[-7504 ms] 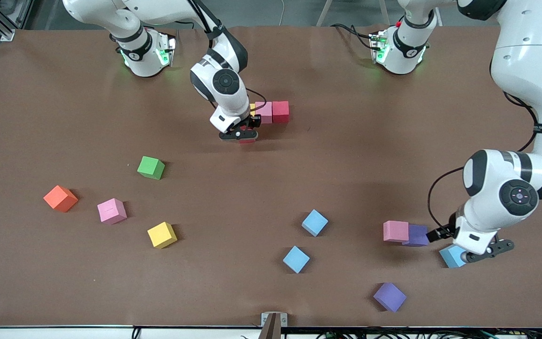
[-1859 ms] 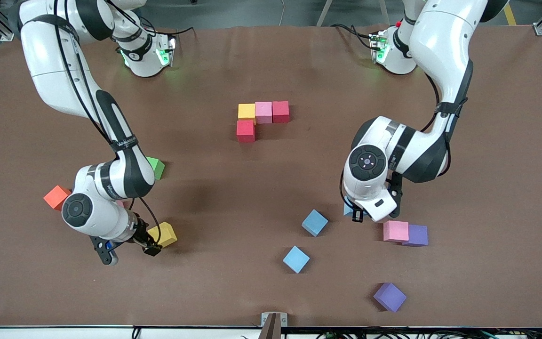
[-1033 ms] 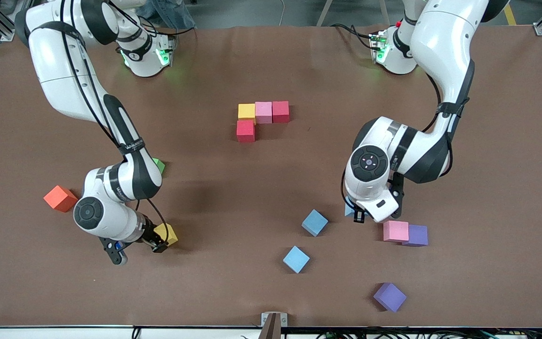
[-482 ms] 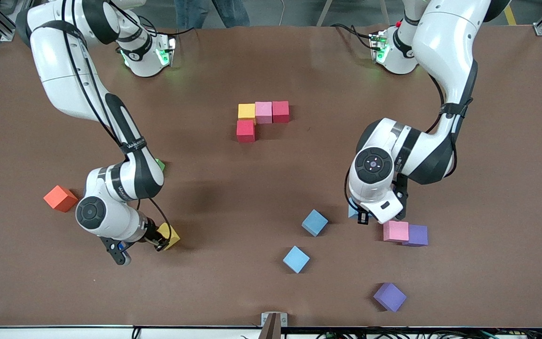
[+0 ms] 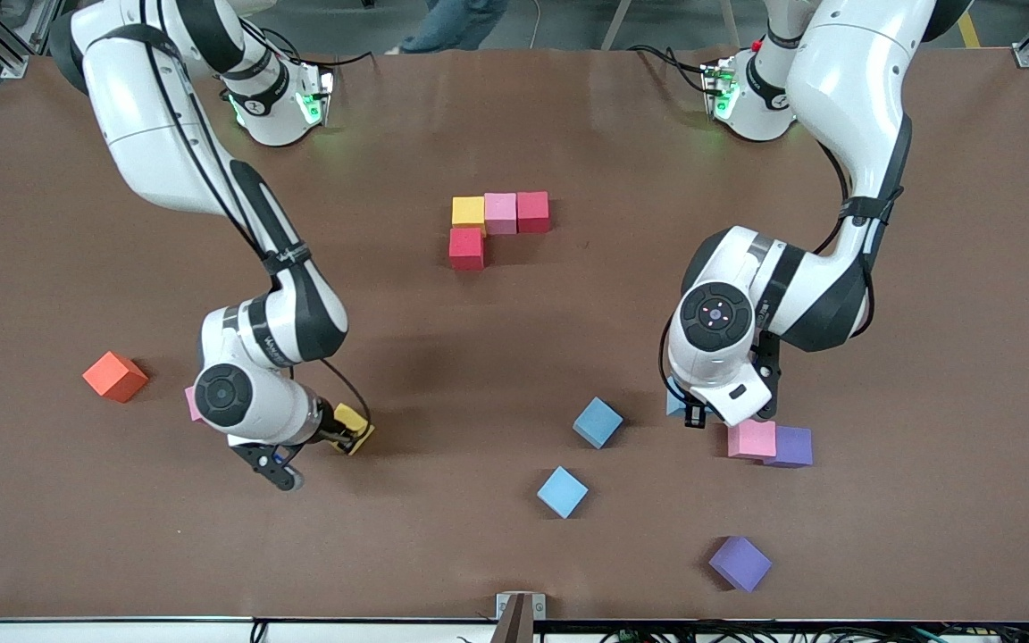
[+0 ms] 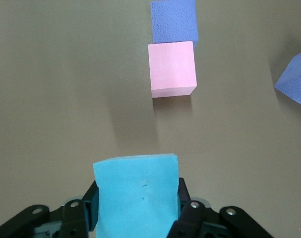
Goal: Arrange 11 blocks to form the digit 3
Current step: 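Grasp the yellow cube with the right gripper and lift it, then carry the yellow cube with the right gripper to the cube cluster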
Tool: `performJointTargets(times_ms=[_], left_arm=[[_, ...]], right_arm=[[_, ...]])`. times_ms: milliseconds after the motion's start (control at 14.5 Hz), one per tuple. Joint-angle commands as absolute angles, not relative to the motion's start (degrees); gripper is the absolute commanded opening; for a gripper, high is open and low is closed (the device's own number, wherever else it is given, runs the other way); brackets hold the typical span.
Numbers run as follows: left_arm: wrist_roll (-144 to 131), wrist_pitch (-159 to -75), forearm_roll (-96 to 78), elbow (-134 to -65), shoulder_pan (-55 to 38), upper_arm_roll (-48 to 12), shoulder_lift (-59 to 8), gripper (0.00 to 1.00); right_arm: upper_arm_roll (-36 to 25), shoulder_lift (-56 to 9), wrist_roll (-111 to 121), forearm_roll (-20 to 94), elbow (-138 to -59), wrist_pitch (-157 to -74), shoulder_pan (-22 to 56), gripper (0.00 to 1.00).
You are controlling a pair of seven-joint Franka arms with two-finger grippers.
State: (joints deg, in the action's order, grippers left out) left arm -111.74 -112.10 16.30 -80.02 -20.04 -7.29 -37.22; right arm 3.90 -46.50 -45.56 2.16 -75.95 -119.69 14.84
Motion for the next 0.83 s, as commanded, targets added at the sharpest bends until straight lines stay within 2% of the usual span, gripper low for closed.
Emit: performJointTargets(times_ms=[0, 275, 482, 757], left_arm=[[-111.36, -110.92, 17.23, -80.16, -20.04, -7.29, -36.12, 0.23], [-111.36, -110.74, 17.31, -80.24, -19.25, -7.21, -35.95, 0.23], [-111.36, -110.57, 17.4, -80.24, -19.07, -7.21, -35.86, 0.23], [-111.45, -110.48, 17.31, -80.33, -19.07, -7.29, -35.6, 0.23]], right_arm=[[4.22, -43.25, -40.79, 2.72, -78.3, -117.86, 18.52, 0.47], [4.13, -39.13, -36.74, 2.03, -84.61, -120.75, 26.36, 0.47], [4.22, -32.54, -29.81, 2.64, -96.3, -129.18, 28.82, 0.47], [4.13, -30.07, -29.62, 2.55, -101.5, -129.64, 34.36, 0.47]])
